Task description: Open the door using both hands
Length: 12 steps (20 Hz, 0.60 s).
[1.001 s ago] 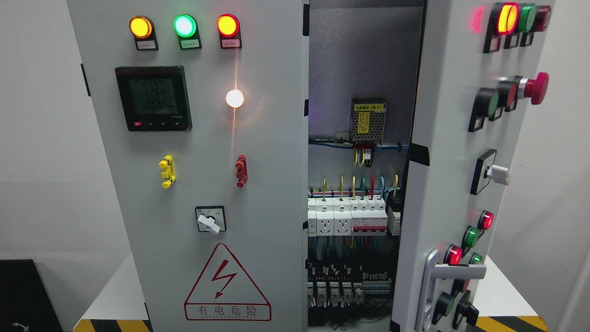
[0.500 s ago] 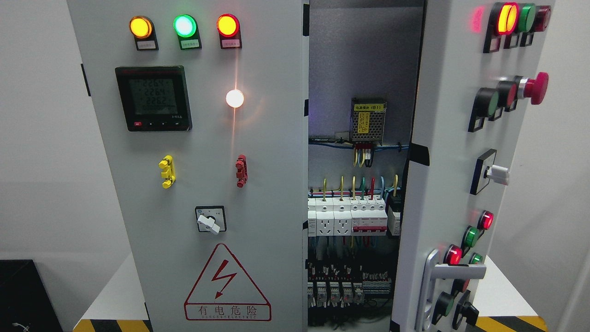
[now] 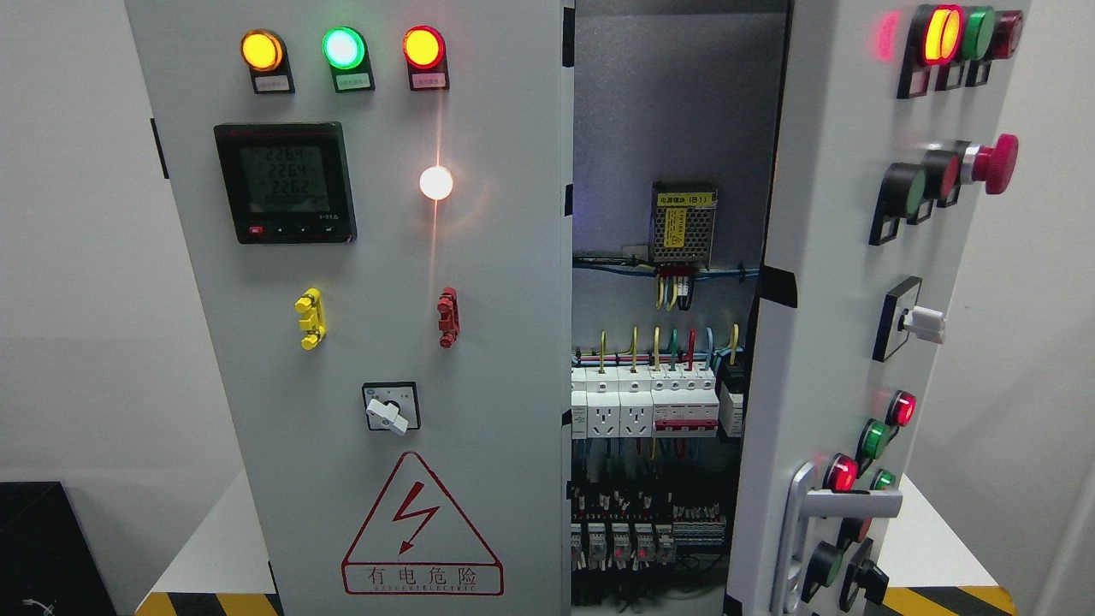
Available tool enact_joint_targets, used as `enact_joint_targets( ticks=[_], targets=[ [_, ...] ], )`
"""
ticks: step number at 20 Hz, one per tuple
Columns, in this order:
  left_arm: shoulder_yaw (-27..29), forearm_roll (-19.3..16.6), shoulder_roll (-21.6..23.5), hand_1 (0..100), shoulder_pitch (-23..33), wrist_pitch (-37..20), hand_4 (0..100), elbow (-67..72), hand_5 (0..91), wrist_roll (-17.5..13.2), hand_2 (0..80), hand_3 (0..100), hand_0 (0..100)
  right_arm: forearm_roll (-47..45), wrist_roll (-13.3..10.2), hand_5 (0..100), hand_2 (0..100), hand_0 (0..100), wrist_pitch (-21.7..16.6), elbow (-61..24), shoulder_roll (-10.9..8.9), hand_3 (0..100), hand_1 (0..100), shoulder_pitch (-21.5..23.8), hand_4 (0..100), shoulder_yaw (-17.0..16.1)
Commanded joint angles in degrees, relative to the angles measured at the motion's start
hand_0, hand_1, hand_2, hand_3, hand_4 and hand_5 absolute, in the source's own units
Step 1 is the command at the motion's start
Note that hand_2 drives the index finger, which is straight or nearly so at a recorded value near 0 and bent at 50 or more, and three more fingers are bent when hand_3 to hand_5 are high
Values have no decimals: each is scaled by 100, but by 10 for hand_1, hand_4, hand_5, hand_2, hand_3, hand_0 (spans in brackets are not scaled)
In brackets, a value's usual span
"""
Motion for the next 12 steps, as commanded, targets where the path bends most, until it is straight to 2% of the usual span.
enact_joint_targets(
  ticks=[1,7,12],
  targets=[
    [-107,-2,732,0,141,94,0,-3335,0,11,0,0,0,185,-1,0,0,191,-2,0,0,0,0,0,0,0],
    [-116,15,838,0,-166,199,0,-4268,0,11,0,0,0,185,-1,0,0,191,-2,0,0,0,0,0,0,0],
    [-335,16,899,0,-824,217,0,-4506,0,11,0,0,0,185,-1,0,0,191,-2,0,0,0,0,0,0,0]
  ],
)
